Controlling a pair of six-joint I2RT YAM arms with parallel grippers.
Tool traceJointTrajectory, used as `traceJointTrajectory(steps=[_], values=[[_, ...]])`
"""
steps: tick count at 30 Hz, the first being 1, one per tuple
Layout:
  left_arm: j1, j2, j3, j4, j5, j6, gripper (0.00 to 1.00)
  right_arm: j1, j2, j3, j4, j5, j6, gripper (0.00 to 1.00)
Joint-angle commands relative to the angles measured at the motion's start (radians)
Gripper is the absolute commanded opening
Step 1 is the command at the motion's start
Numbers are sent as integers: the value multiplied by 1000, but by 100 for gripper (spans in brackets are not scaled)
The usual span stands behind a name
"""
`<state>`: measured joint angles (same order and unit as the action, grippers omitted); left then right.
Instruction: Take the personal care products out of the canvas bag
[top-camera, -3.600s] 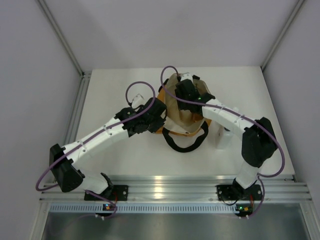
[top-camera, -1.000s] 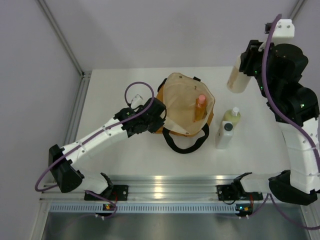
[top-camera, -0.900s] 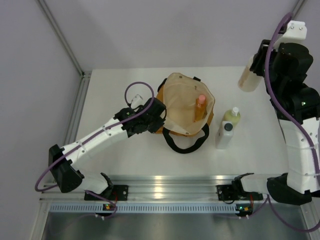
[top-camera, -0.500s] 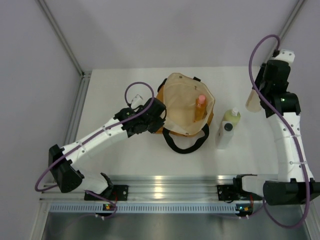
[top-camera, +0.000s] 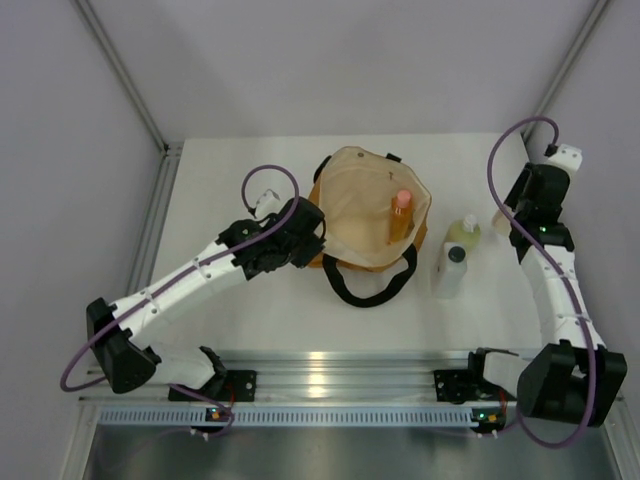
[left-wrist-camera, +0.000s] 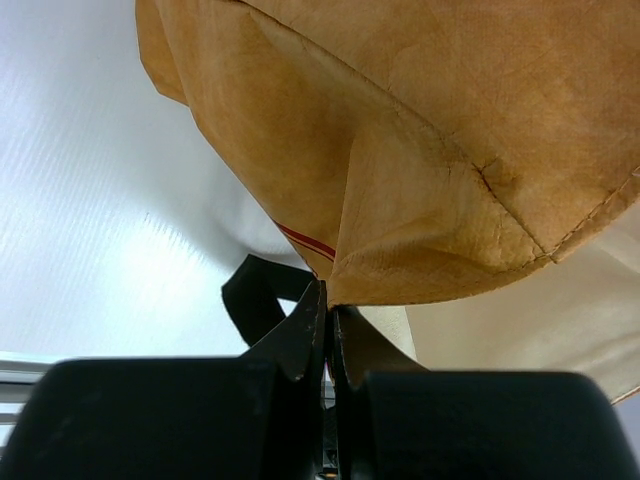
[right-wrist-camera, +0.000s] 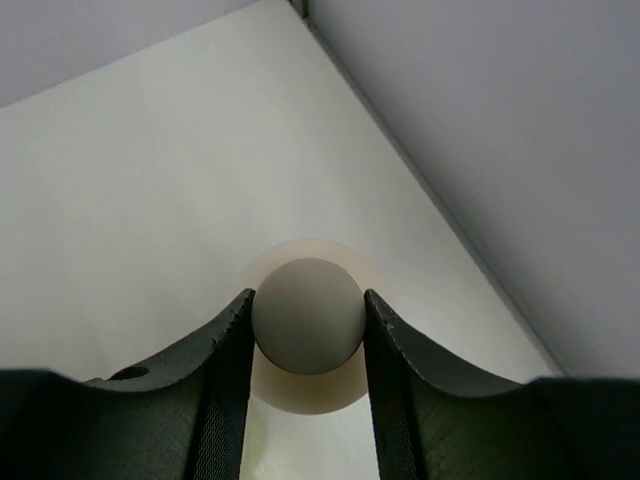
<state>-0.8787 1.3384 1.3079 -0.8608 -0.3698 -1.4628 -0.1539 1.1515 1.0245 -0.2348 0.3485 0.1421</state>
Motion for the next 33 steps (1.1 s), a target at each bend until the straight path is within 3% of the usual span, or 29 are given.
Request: traceJointTrajectory(steps=[1,10,22,27,28,29,33], values=[[-2,-30,2,6,-12,25,0,-10,-61,-78,438,-98,5,0],[-2,-25,31,6,-24,58,0,-15,-4,-240,604,-146,-10,0],[0,-27,50,6,-49,75,0,-13,-3,-348,577,-164,-9,1],[0,-27,42,6,-47,71,0,-3,1,-350,533,-161,-32,18],[0,-28,40,6,-47,70,0,-1,2,-342,520,-157,-35,23],[0,-30,39,6,-47,70,0,-1,4,-337,508,-151,-35,39],[0,-35,34,6,-47,68,0,4,-4,-314,465,-143,-33,55]])
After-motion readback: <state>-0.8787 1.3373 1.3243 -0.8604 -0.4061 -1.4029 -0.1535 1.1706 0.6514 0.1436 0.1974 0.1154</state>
